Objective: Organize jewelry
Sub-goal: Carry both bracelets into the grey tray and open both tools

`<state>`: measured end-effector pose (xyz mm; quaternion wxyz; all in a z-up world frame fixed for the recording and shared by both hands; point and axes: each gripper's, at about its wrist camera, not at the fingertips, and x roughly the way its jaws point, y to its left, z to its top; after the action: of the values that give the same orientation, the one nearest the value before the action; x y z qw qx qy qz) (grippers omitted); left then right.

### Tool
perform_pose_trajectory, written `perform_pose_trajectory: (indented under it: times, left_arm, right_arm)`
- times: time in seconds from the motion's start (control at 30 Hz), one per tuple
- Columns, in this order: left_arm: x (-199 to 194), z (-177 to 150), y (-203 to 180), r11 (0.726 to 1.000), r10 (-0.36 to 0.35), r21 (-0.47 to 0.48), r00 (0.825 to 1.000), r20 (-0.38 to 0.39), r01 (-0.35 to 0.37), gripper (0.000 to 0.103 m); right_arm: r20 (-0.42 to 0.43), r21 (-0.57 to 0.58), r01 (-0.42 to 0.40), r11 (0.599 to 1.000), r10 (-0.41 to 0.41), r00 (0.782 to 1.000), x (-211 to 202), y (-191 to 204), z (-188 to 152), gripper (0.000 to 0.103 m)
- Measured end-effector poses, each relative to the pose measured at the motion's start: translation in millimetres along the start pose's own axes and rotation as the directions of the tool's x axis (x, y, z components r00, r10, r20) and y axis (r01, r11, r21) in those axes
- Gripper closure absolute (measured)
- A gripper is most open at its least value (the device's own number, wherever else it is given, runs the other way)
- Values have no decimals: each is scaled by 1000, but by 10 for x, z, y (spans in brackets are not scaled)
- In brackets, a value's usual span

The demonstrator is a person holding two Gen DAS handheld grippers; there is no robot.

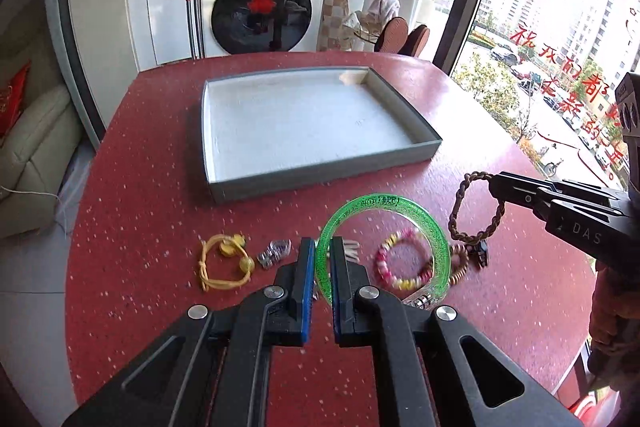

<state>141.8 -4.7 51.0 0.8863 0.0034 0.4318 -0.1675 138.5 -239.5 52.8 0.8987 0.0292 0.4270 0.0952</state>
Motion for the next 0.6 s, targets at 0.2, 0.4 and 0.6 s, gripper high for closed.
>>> perform_pose_trajectory:
  times: [0.2, 0.4, 0.6]
  left_arm:
    - [266, 542, 186, 999, 40, -38, 999, 14, -40, 78]
    - [741, 940, 313, 994, 98, -54, 995, 14, -97, 78]
    - [1336, 1179, 382, 986, 161, -37, 987, -26, -162, 78]
  right_arm:
    - [-2, 25, -43, 999, 43, 999, 386, -13, 557, 96]
    - [-32, 39, -38, 999, 39, 999, 947, -64, 882, 96]
    - [-81, 60, -3, 998, 8, 997, 1508, -237, 985, 96]
